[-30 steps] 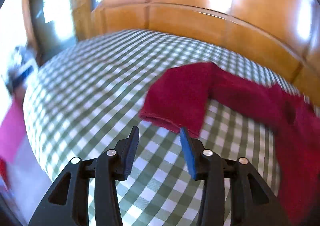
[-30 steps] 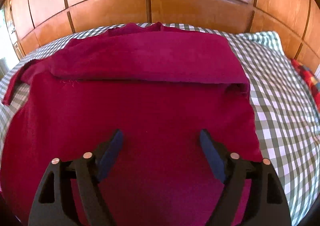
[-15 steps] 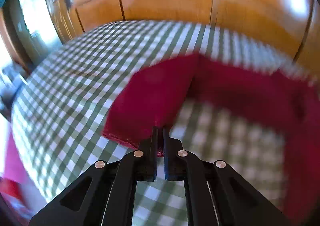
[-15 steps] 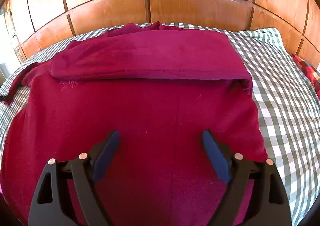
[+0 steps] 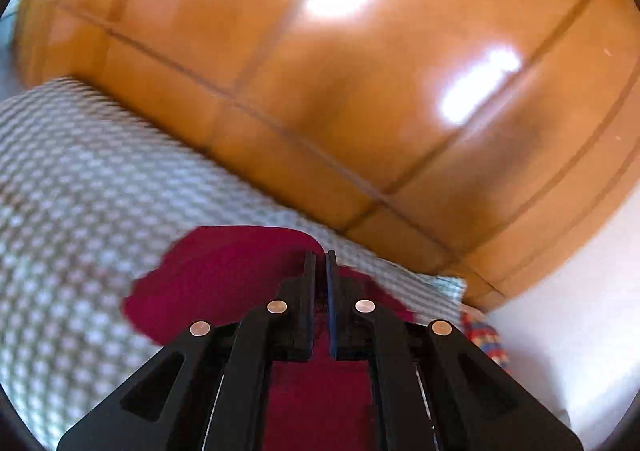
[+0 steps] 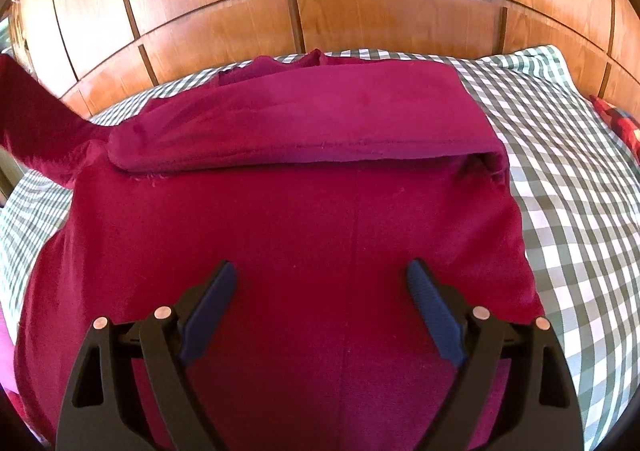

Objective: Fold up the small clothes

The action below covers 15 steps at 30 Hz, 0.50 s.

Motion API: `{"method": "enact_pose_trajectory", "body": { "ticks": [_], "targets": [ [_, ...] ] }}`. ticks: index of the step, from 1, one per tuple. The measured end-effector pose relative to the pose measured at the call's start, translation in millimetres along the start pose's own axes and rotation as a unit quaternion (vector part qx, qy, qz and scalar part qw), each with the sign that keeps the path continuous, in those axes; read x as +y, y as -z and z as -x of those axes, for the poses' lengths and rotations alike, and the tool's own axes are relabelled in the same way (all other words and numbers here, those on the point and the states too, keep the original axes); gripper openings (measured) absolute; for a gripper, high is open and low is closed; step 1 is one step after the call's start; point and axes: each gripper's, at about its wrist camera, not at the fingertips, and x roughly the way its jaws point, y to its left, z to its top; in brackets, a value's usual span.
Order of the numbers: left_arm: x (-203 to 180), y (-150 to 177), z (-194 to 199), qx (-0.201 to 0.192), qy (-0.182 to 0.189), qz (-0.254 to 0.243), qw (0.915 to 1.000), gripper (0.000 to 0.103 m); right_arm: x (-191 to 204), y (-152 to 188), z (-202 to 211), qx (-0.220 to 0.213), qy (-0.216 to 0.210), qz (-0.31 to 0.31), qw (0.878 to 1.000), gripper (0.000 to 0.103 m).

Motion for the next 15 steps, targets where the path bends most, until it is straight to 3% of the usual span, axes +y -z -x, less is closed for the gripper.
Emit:
{"method": "enact_pose_trajectory", "body": {
  "ticks": [7, 11, 12, 13, 14, 15],
  "targets": [
    [-115, 29, -114, 0.084, 0.076, -0.049, 0.9923, 0.003, -2, 0, 2, -0.002, -0.009, -0.006, 1.0, 0.088],
    [-159, 63, -189, 0.129, 0.08, -0.076, 0.9855, 0.004, -3, -1, 2, -0.002, -0.012, -0.008, 1.0, 0.088],
    [-165, 74, -211, 0.159, 0.087, -0.079, 0.9803, 0.006, -4, -1, 3, -0.003, -0.014, -0.009, 1.0, 0.088],
    [-165, 81, -224, 0.179, 0.086, -0.082, 0.9767, 0.016, -4, -1, 3, -0.003, -0.016, -0.01, 1.0, 0.088],
    [-163, 88, -231, 0.189, 0.081, -0.08, 0.9754, 0.028, -5, -1, 2, -0.003, -0.018, -0.011, 1.0, 0.088],
    [-155, 92, -234, 0.183, 0.072, -0.074, 0.9776, 0.033, -5, -1, 3, -0.002, -0.019, -0.012, 1.0, 0.088]
  ]
}}
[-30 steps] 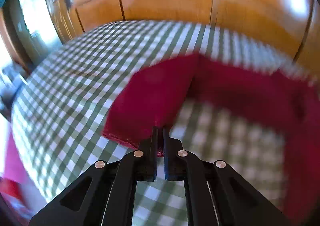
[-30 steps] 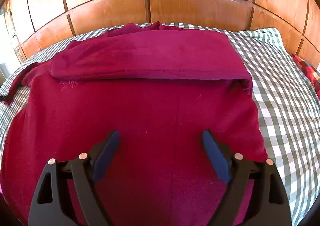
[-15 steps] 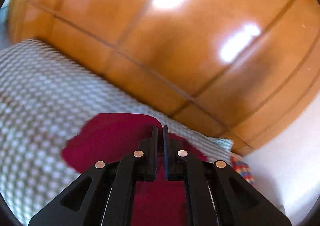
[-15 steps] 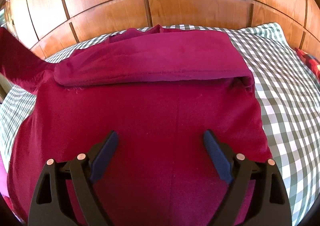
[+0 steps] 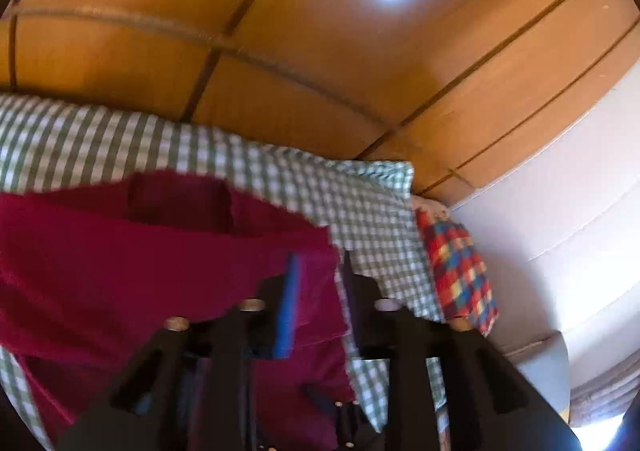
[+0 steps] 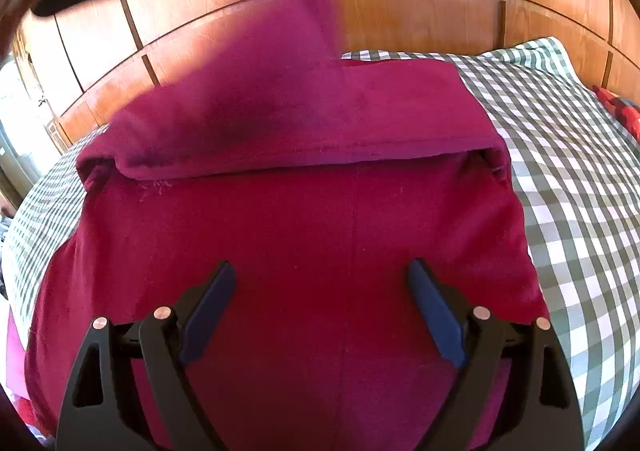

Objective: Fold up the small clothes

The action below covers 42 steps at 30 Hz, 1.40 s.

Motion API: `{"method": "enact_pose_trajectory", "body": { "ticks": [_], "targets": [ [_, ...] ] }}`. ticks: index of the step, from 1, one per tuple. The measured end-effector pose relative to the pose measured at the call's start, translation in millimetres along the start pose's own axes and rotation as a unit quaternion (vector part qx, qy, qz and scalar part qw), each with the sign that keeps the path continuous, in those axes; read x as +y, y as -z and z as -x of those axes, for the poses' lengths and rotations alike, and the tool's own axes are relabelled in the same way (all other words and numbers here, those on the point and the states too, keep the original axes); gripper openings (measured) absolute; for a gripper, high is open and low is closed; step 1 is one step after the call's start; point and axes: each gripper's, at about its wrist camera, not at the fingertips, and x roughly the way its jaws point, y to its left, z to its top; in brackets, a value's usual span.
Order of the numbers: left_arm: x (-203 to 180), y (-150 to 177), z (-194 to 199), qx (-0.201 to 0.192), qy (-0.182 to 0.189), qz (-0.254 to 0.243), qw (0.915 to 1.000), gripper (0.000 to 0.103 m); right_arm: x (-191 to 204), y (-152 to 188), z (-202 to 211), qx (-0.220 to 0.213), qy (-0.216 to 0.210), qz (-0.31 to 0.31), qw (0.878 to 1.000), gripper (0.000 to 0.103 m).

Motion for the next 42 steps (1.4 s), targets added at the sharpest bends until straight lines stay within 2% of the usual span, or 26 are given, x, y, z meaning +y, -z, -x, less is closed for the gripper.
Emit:
{"method": "enact_pose_trajectory", "body": {
  "ticks": [1, 2, 4, 6, 7, 10, 13, 17, 19, 20, 21, 22, 24, 25, 27, 29, 32, 34, 38, 42],
  "targets": [
    [9, 5, 2, -0.01, -0.003, 0.006, 0.9999, 0.042, 0, 0, 0, 0.001, -0.001, -0.001, 1.0, 0.088],
    [18, 9, 5, -0.015, -0.004, 0.009, 0.9998, 0.046, 0, -1, 0, 0.002, -0.002, -0.001, 1.0, 0.088],
    [39, 21, 17, -0.022, -0.023, 0.015, 0.9994, 0.046, -2, -4, 3, 0.007, -0.014, -0.006, 1.0, 0.087],
    [66, 38, 36, -0.034, -0.054, 0.016, 0.9979, 0.046, -7, -12, 11, 0.004, -0.029, -0.018, 0.999, 0.069],
    [79, 50, 45, -0.039, -0.075, 0.013, 0.9964, 0.046, -10, -18, 16, 0.001, -0.041, -0.028, 0.999, 0.065],
    [114, 80, 61, -0.049, -0.117, 0.012, 0.9919, 0.046, -24, -44, 25, -0.016, -0.075, -0.073, 0.994, 0.064],
    [143, 113, 67, -0.042, -0.137, 0.023, 0.9895, 0.046, -37, -74, 17, -0.022, -0.085, -0.11, 0.99, 0.065],
    [165, 140, 72, -0.051, -0.142, 0.039, 0.9879, 0.046, -45, -100, -21, 0.02, -0.082, -0.137, 0.987, 0.064],
    [172, 143, 74, -0.06, -0.133, 0.05, 0.988, 0.045, -44, -107, -47, 0.053, -0.072, -0.138, 0.986, 0.053],
    [173, 141, 75, -0.064, -0.132, 0.052, 0.9878, 0.045, -41, -110, -57, 0.067, -0.062, -0.13, 0.987, 0.04],
    [175, 138, 76, -0.072, -0.129, 0.056, 0.9875, 0.045, -37, -110, -58, 0.069, -0.054, -0.123, 0.989, 0.029],
    [176, 135, 77, -0.077, -0.128, 0.058, 0.9871, 0.045, -35, -112, -58, 0.067, -0.052, -0.116, 0.99, 0.022],
    [178, 124, 73, -0.086, -0.139, 0.072, 0.9839, 0.045, -33, -119, -45, 0.054, -0.052, -0.108, 0.991, 0.002],
    [181, 121, 71, -0.087, -0.143, 0.078, 0.9828, 0.045, -34, -124, -37, 0.044, -0.058, -0.108, 0.991, 0.003],
    [191, 116, 67, -0.084, -0.176, 0.092, 0.9765, 0.037, -36, -131, -16, 0.016, -0.066, -0.106, 0.992, 0.002],
    [205, 114, 64, -0.08, -0.192, 0.117, 0.9712, 0.029, -42, -136, 0, -0.006, -0.066, -0.106, 0.992, 0.002],
    [220, 118, 69, -0.089, -0.183, 0.142, 0.9687, 0.017, -60, -139, 10, -0.029, -0.04, -0.126, 0.991, 0.002],
    [224, 121, 70, -0.088, -0.185, 0.144, 0.9682, 0.014, -75, -133, 2, -0.011, -0.037, -0.15, 0.988, 0.002],
    [220, 122, 68, -0.082, -0.2, 0.129, 0.9677, 0.014, -89, -106, -32, 0.043, 0.0, -0.157, 0.987, 0.002],
    [209, 126, 73, -0.073, -0.218, 0.108, 0.9673, 0.014, -89, -98, -30, 0.037, -0.001, -0.16, 0.986, 0.002]
  ]
}}
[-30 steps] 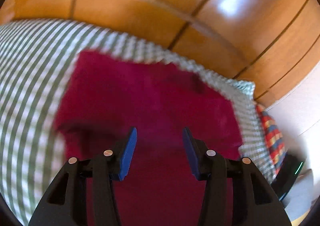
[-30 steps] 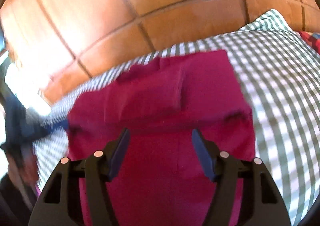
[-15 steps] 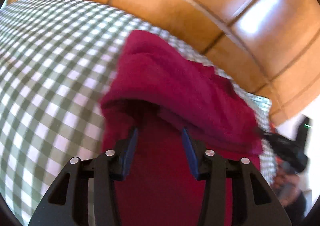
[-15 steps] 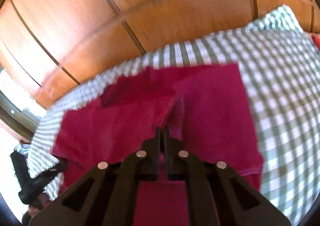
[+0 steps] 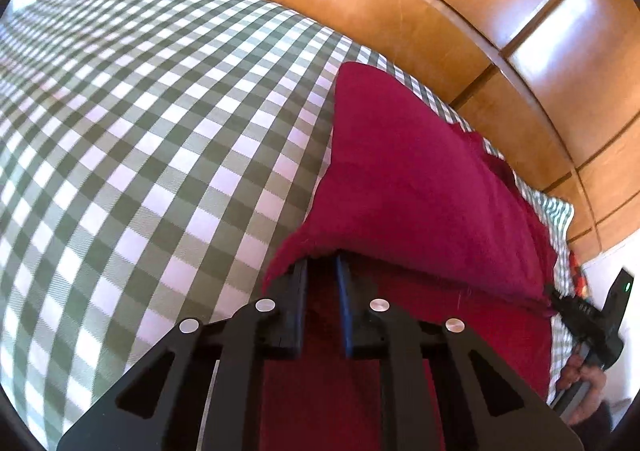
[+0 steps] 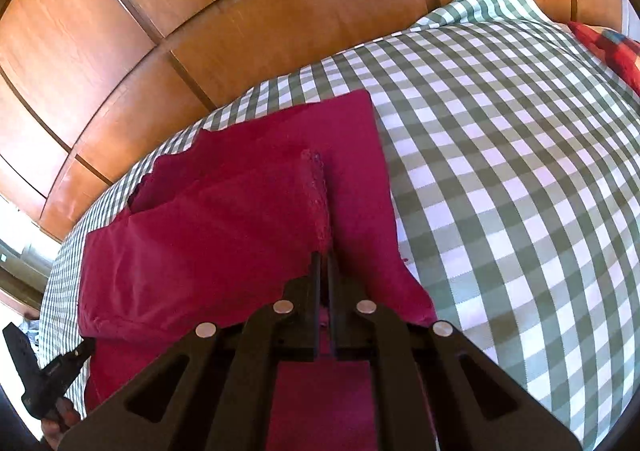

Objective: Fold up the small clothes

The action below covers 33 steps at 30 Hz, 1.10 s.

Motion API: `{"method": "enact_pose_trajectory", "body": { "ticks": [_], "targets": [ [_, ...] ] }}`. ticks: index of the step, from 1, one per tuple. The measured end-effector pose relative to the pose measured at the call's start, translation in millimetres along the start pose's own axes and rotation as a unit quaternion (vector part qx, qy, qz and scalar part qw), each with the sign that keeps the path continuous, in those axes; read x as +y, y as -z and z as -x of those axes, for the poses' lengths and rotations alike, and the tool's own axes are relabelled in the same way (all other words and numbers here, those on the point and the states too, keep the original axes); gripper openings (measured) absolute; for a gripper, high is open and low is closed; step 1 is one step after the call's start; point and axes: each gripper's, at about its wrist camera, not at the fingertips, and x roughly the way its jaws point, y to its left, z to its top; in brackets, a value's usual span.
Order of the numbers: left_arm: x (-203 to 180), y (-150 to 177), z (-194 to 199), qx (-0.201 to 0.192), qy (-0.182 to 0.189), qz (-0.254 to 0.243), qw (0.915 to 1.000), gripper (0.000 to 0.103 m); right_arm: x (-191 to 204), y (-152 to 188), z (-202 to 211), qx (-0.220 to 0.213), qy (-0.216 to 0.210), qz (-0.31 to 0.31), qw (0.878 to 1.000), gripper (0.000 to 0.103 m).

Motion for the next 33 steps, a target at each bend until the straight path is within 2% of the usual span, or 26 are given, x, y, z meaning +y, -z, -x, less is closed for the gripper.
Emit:
{"method": "enact_pose_trajectory", "body": {
  "ticks": [2, 5, 7, 10, 11, 12, 13, 15, 18, 21, 24, 26, 28, 31, 32, 33],
  "targets": [
    [-5, 5, 11, -0.002, -0.002, -0.019, 0.9998, 0.014, 4, -3, 8, -0.007, -0.003, 0.007, 1.0, 0.002],
    [-20, 11, 36, -0.035, 0.007, -0.072, 0.9968, 0.014, 2, -13, 25, -0.023, -0.012, 0.013, 1.0, 0.002],
    [-30, 11, 44, -0.047, 0.019, -0.088, 0.9948, 0.014, -2, -13, 20, -0.014, -0.006, 0.014, 1.0, 0.002],
    [-44, 6, 38, -0.045, 0.007, -0.097, 0.9942, 0.014, -5, -11, 7, 0.008, -0.002, 0.014, 1.0, 0.005],
    [-47, 5, 37, -0.043, 0.011, -0.096, 0.9944, 0.014, -7, -11, 9, 0.005, 0.0, 0.01, 1.0, 0.016],
    [-51, 4, 39, -0.047, 0.014, -0.098, 0.994, 0.014, -7, -10, 17, -0.005, -0.001, 0.008, 1.0, 0.031],
    [-53, 4, 41, -0.053, 0.014, -0.102, 0.9933, 0.014, -7, -10, 25, -0.017, 0.001, 0.009, 1.0, 0.036],
    [-57, -1, 45, -0.062, 0.017, -0.106, 0.9923, 0.014, 2, -10, 43, -0.043, 0.003, 0.026, 0.999, 0.039],
    [-61, -15, 43, -0.07, 0.019, -0.101, 0.9923, 0.014, 25, -12, 53, -0.055, -0.018, 0.064, 0.996, 0.04],
    [-68, -30, 37, -0.075, 0.023, -0.096, 0.9923, 0.014, 49, -13, 40, -0.039, -0.03, 0.097, 0.994, 0.043],
    [-75, -45, 20, -0.069, 0.018, -0.093, 0.9931, 0.014, 64, -15, 12, -0.021, -0.013, 0.119, 0.993, 0.05],
    [-76, -51, 7, -0.066, 0.003, -0.089, 0.9939, 0.014, 65, -19, -6, -0.012, 0.005, 0.123, 0.992, 0.051],
    [-70, -55, -12, -0.053, -0.018, -0.08, 0.9952, 0.014, 57, -26, -25, -0.013, 0.04, 0.118, 0.992, 0.052],
    [-46, -53, -45, -0.02, -0.054, -0.046, 0.9973, 0.014, 41, -29, -52, 0.0, 0.048, 0.105, 0.993, 0.05],
    [-38, -51, -52, -0.013, -0.048, -0.034, 0.9982, 0.014, 40, -27, -56, -0.01, 0.047, 0.117, 0.992, 0.05],
    [-31, -47, -54, -0.024, -0.033, -0.029, 0.9988, 0.014, 41, -26, -58, -0.015, 0.051, 0.124, 0.991, 0.051]
  ]
}}
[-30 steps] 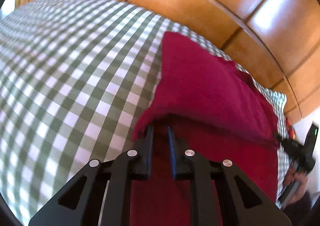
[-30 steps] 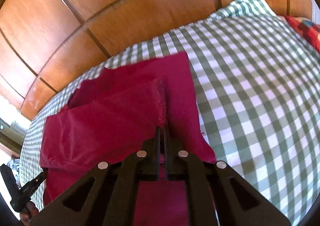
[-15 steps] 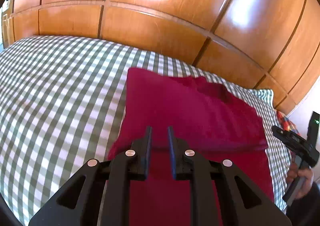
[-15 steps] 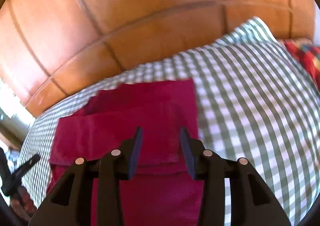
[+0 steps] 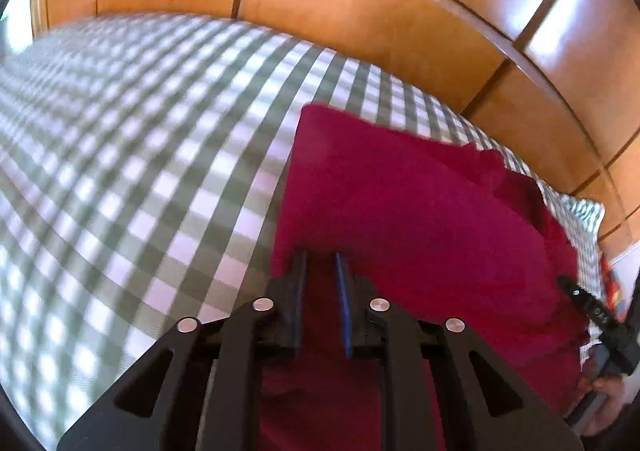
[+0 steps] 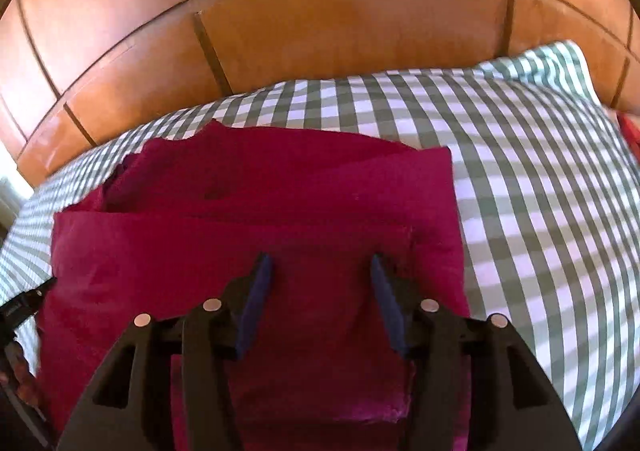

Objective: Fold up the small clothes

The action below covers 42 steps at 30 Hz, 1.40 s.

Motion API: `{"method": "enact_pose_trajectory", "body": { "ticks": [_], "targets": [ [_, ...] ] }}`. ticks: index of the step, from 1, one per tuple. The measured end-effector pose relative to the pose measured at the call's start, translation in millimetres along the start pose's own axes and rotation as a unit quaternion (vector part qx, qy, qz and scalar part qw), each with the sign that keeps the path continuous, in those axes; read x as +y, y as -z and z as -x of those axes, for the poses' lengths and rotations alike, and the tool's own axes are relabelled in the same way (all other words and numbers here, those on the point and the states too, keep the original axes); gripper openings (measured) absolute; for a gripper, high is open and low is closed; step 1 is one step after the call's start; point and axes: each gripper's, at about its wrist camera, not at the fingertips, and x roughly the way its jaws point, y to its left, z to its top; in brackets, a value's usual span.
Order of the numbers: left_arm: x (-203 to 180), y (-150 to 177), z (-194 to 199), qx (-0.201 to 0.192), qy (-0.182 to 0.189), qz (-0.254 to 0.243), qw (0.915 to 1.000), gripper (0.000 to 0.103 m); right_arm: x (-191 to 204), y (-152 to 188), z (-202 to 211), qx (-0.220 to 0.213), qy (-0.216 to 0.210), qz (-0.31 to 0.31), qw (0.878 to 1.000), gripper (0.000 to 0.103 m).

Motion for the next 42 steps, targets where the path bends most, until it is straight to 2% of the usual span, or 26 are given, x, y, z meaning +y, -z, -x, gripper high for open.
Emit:
{"method": "enact_pose_trajectory", "body": {
  "ticks": [5, 7, 8, 9, 11, 13, 15, 19, 22, 26, 29, 35, 42],
  "targets": [
    [-6, 2, 8, -0.007, -0.013, -0.019, 0.9997, 0.014, 6, 2, 5, -0.009, 0.011, 0.018, 1.0, 0.052],
    [-11, 4, 19, -0.013, -0.021, -0.03, 0.9992, 0.014, 12, 2, 17, -0.01, 0.024, 0.036, 0.999, 0.061],
    [-14, 7, 27, -0.017, -0.027, -0.04, 0.9987, 0.014, 16, 4, 24, -0.015, 0.027, 0.044, 0.999, 0.071],
    [-16, 12, 35, -0.023, -0.032, -0.051, 0.9979, 0.017, 20, 8, 34, -0.027, 0.029, 0.054, 0.998, 0.076],
    [-18, 21, 47, -0.035, -0.039, -0.064, 0.9966, 0.038, 27, 18, 49, -0.042, 0.029, 0.071, 0.996, 0.076],
    [-18, 33, 53, -0.037, -0.053, -0.082, 0.9945, 0.042, 32, 33, 58, -0.04, 0.021, 0.079, 0.996, 0.077],
    [-16, 42, 46, -0.02, -0.077, -0.094, 0.9924, 0.042, 35, 52, 55, -0.02, 0.035, 0.093, 0.995, 0.077],
    [-6, 51, 45, -0.013, -0.082, -0.08, 0.9933, 0.052, 31, 66, 50, -0.021, 0.045, 0.09, 0.995, 0.078],
    [0, 56, 57, -0.014, -0.074, -0.059, 0.9954, 0.052, 29, 61, 57, -0.02, 0.053, 0.074, 0.996, 0.083],
    [6, 69, 81, -0.027, -0.07, -0.056, 0.9956, 0.052, 29, 69, 81, -0.033, 0.045, 0.061, 0.997, 0.088],
    [5, 82, 97, -0.036, -0.072, -0.061, 0.9949, 0.052, 29, 87, 94, -0.028, 0.038, 0.058, 0.997, 0.09],
    [0, 108, 125, -0.056, -0.081, -0.089, 0.9912, 0.052, 19, 132, 99, 0.009, 0.034, 0.054, 0.998, 0.091],
    [1, 134, 145, -0.06, -0.08, -0.108, 0.9892, 0.052, 16, 164, 122, 0.012, 0.024, 0.063, 0.998, 0.093]
  ]
}}
